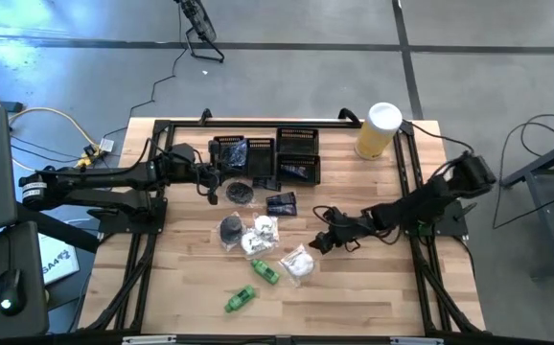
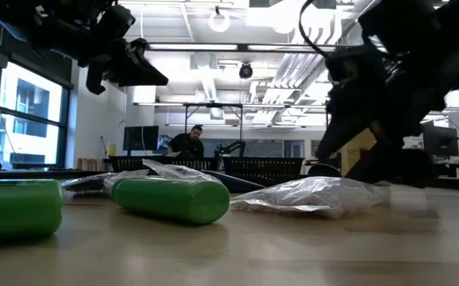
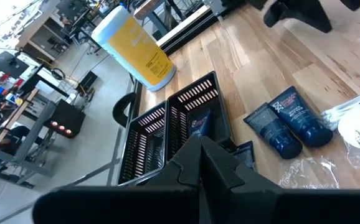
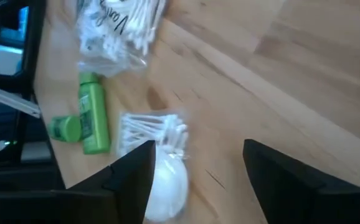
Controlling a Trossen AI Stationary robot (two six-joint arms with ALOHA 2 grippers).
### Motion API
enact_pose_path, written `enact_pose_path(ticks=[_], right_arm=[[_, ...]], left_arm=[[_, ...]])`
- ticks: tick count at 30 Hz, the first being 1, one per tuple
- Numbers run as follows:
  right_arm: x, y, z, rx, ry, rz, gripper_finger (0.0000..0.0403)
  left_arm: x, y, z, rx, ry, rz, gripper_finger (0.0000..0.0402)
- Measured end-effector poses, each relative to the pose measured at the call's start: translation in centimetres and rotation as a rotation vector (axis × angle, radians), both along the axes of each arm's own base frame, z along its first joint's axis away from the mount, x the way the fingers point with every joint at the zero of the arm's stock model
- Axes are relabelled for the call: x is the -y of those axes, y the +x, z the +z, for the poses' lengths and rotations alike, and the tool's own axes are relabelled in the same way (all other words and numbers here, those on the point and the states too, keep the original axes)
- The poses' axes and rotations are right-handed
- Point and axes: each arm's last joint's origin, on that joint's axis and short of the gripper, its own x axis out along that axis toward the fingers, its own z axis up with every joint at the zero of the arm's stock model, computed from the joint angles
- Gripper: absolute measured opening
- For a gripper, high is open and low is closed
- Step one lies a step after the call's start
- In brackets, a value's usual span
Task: Pick & Place Travel size toiletries
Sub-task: Put the bottom white cotton buds into the top black bin
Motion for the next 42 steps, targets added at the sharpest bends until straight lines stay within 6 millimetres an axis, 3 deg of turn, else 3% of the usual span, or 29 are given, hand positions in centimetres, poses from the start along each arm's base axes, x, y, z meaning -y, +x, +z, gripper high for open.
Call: enact_pose_path(ticks=[13,19,36,42], right_arm=[[-1.0,5.7,-0.6,-0.011,-0.027,0.172,0.0219],[-0.6,5.8,-0.8,-0.053,-0.038,0.169,0.0204],[-0.5,5.4,-1.1,-0.107,-0.022,0.198,0.0046],[-0.6,5.7,-0.9,-0.060,-0.032,0.214,0.0009]], left_arm=[[0.0,0.0,0.0,0.000,0.000,0.000,0.0000],[0.0,0.0,0.0,-0.003,-0.001,-0.001,0.0000],[0.0,0.0,0.0,-0.003,-0.001,-0.001,0.0000],[0.0,0.0,0.0,-0.004,-0.001,-0.001,0.0000]])
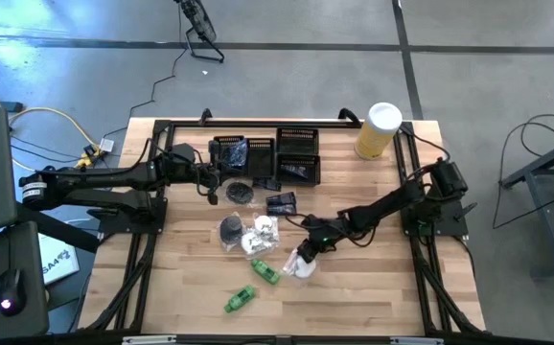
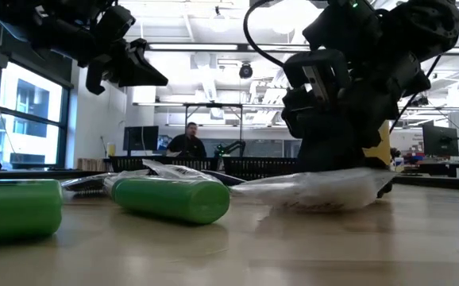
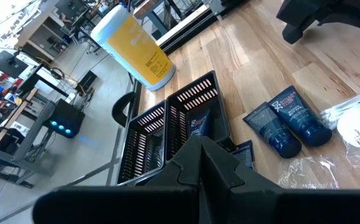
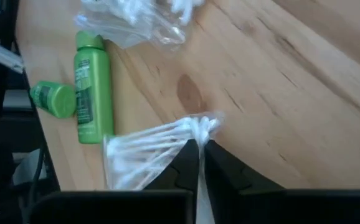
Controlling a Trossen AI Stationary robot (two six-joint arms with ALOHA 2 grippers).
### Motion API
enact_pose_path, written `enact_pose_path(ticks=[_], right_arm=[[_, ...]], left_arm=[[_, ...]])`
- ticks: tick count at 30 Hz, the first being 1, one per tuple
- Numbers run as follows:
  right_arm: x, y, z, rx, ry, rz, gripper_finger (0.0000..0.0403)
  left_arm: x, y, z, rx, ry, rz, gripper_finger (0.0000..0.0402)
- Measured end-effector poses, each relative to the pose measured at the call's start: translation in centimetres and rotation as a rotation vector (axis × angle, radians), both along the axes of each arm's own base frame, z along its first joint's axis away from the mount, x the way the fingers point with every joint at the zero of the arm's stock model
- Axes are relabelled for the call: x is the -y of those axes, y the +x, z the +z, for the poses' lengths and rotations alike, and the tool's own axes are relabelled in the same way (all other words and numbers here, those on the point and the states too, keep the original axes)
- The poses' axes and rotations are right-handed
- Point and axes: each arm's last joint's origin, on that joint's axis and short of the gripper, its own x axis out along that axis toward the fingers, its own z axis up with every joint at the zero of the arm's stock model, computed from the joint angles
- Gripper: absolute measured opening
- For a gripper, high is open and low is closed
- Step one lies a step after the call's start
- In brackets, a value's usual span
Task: Pick & Place Travel size toiletries
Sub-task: Put the bottom white cotton buds into the top black bin
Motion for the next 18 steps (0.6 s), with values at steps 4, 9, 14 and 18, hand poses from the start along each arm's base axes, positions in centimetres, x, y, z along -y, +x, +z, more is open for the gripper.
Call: enact_pose_path(ticks=[4,9,14,18], right_arm=[[0.0,0.1,0.3,0.032,-0.004,0.013,0.0004],[0.0,0.1,2.0,0.103,-0.036,0.013,0.0003],[0.4,-0.3,5.0,0.216,-0.108,-0.009,0.0003],[1.0,-1.0,7.6,0.302,-0.205,-0.055,0.0003]], left_arm=[[0.0,0.0,0.0,0.000,0.000,0.000,0.0000],[0.0,0.0,0.0,0.000,0.000,0.000,0.0000],[0.0,0.0,0.0,0.000,0.000,0.000,0.0000],[0.0,0.0,0.0,0.003,0.001,0.000,0.0000]])
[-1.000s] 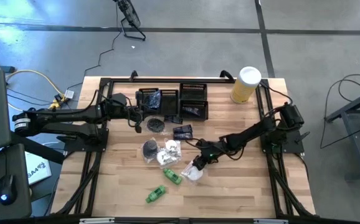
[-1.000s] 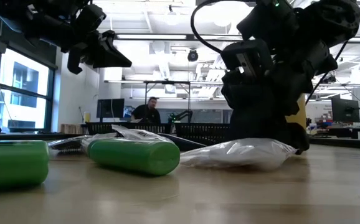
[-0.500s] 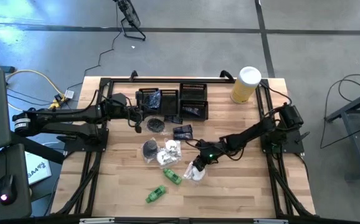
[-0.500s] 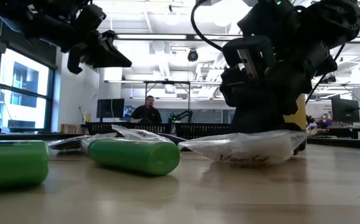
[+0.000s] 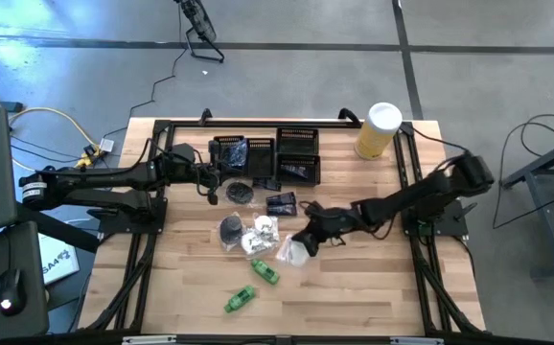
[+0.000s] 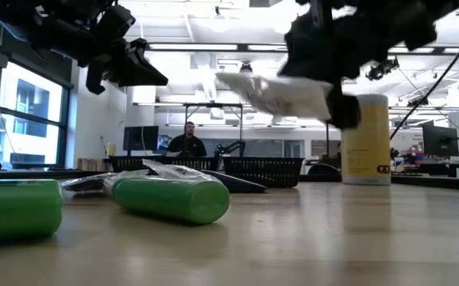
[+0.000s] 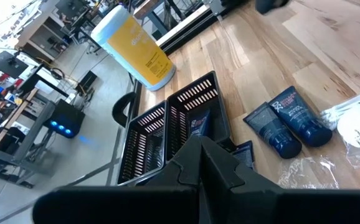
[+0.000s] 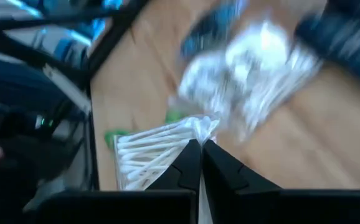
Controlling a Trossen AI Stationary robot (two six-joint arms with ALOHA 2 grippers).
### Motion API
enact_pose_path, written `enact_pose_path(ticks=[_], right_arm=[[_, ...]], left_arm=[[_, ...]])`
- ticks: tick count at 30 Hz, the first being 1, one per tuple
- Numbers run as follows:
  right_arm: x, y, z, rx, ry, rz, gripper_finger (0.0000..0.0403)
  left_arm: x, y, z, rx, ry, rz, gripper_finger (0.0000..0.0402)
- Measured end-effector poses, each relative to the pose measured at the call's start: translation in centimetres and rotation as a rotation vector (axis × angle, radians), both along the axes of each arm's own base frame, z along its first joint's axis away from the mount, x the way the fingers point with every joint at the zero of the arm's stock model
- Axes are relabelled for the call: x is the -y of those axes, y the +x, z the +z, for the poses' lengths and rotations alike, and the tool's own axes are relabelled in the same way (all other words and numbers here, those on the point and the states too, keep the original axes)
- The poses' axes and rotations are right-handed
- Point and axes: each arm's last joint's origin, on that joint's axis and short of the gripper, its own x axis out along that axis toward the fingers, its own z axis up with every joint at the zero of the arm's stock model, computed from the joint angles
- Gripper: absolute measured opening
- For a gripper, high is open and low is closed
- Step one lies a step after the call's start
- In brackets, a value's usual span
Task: Pick & Place Travel size toiletries
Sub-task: Put the bottom white cotton buds into the top black bin
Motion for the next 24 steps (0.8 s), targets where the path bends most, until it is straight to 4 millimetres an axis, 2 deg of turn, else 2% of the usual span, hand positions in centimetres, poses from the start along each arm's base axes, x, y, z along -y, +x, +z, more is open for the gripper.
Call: enact_pose_path(ticks=[4,9,19,24], right_arm=[[1.3,-0.8,2.5,0.083,-0.162,-0.106,0.0003],[4.1,-1.5,4.7,0.136,-0.389,-0.265,0.0003],[10.7,-1.7,7.1,0.155,-0.778,-0.537,0.0003],[13.4,-2.1,7.8,0.141,-0.890,-0.626,0.0003]], left_arm=[[0.0,0.0,0.0,0.001,0.000,0.000,0.0000],[0.0,0.0,0.0,0.001,0.000,0.001,0.0000],[-0.5,-0.1,0.2,0.013,0.045,0.165,0.0000],[-0.8,-0.1,0.8,0.065,0.081,0.258,0.0000]])
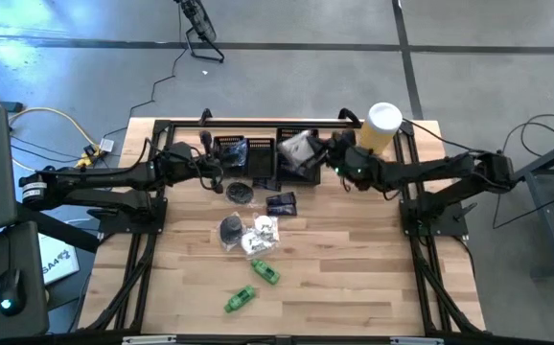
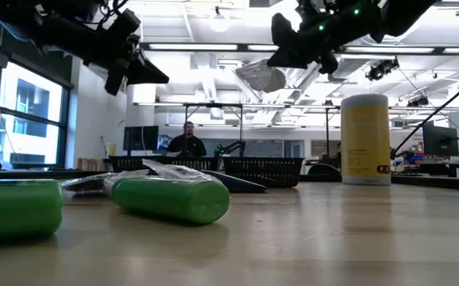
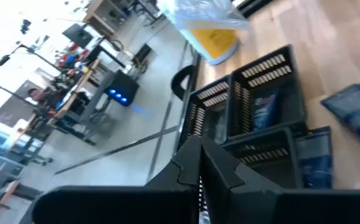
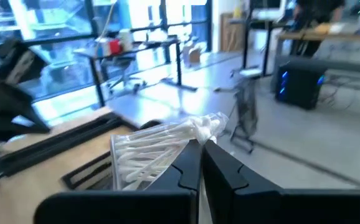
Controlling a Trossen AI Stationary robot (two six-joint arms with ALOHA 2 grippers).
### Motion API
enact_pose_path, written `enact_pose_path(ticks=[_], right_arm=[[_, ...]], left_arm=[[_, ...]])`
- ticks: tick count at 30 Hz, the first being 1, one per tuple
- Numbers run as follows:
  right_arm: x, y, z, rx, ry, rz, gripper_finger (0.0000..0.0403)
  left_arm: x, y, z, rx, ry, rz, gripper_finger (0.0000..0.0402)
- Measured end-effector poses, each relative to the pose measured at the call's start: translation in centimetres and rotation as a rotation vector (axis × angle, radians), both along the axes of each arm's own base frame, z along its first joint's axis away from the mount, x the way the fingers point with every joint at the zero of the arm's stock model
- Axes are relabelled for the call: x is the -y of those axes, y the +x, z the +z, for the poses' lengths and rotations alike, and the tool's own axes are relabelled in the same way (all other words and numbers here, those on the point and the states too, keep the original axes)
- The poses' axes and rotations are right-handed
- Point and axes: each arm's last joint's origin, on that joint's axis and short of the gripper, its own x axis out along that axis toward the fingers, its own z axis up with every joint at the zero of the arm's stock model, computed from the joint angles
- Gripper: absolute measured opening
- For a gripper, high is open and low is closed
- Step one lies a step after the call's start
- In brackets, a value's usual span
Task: Pick & Place Travel size toiletries
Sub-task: Put the bottom white cotton buds into the top black bin
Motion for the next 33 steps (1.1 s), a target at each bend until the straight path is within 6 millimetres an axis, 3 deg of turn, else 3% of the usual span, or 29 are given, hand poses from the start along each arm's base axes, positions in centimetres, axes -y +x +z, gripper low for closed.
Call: enact_pose_path(ticks=[7,14,24,33], right_arm=[[3.3,0.0,0.9,-0.037,-0.085,-0.028,0.0003],[7.0,2.7,1.6,-0.211,-0.090,-0.015,0.0003],[11.9,5.1,-1.4,-0.373,0.009,0.014,0.0003],[13.7,4.3,-3.0,-0.476,0.090,0.024,0.0003]], left_arm=[[0.0,0.1,0.5,0.029,0.053,-0.002,0.0000],[0.0,0.0,0.3,0.011,0.041,-0.006,0.0000],[0.0,-0.1,-0.4,-0.032,-0.019,0.023,0.0000],[-0.2,-0.2,-0.3,-0.038,-0.002,0.075,0.0000]])
